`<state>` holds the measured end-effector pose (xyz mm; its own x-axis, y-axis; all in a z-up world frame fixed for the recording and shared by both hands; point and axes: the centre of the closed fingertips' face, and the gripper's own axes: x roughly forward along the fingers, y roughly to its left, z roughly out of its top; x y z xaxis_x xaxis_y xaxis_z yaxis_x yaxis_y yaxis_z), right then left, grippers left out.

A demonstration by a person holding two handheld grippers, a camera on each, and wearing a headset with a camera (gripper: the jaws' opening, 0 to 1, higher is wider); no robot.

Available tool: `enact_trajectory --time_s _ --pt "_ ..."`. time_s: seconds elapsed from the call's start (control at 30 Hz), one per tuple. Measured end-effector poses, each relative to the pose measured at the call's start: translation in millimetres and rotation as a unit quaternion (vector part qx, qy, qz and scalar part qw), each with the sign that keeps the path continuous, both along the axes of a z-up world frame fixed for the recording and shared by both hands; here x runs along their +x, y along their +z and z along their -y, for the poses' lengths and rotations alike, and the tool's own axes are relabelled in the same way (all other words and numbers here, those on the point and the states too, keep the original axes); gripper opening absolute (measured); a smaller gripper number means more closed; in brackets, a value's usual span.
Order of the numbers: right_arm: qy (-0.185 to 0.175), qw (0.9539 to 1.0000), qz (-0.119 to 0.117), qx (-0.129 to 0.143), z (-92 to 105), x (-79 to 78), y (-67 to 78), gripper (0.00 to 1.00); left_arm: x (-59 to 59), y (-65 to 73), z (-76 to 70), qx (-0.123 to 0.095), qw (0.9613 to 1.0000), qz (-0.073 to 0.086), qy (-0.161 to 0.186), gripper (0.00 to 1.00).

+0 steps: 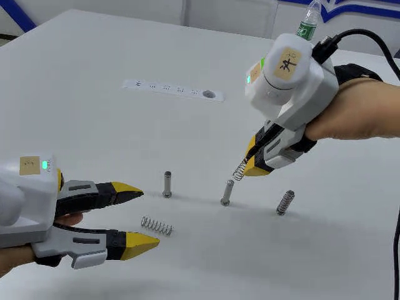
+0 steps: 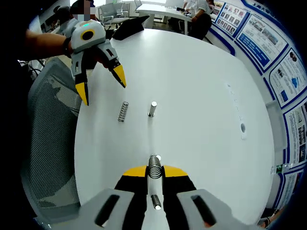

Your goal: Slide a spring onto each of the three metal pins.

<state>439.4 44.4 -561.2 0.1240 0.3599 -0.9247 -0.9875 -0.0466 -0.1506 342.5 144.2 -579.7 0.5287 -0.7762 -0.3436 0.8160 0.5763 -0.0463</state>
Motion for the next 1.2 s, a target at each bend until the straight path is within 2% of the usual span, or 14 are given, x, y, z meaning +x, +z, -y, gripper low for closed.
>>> enact_trajectory --time_s 0.17,0.37,0.77,0.97,1.2 --pt "0.001 0.9999 -0.006 -0.015 -2.7 8.6 -11.2 0.12 0.0 -2.2 -2.5 0.000 1.0000 -0.003 0.005 0.54" --pt "0.004 0.9995 -0.013 -0.028 -3.6 6.7 -19.0 0.12 0.8 -3.1 -6.3 -0.002 0.9999 -0.005 0.011 0.55" --pt "0.003 0.9989 -0.020 -0.042 -4.2 14.8 -27.7 0.12 1.4 -4.7 -7.4 -0.001 0.9999 -0.006 0.013 0.55" --pt "0.006 0.9985 -0.024 -0.049 -5.9 11.2 -31.3 0.12 1.7 -4.6 -9.2 0.000 0.9999 -0.005 0.015 0.54" --pt "0.007 0.9965 -0.030 -0.077 -5.3 5.2 -43.0 0.12 0.8 -5.7 -9.7 0.002 0.9998 -0.007 0.016 0.54"
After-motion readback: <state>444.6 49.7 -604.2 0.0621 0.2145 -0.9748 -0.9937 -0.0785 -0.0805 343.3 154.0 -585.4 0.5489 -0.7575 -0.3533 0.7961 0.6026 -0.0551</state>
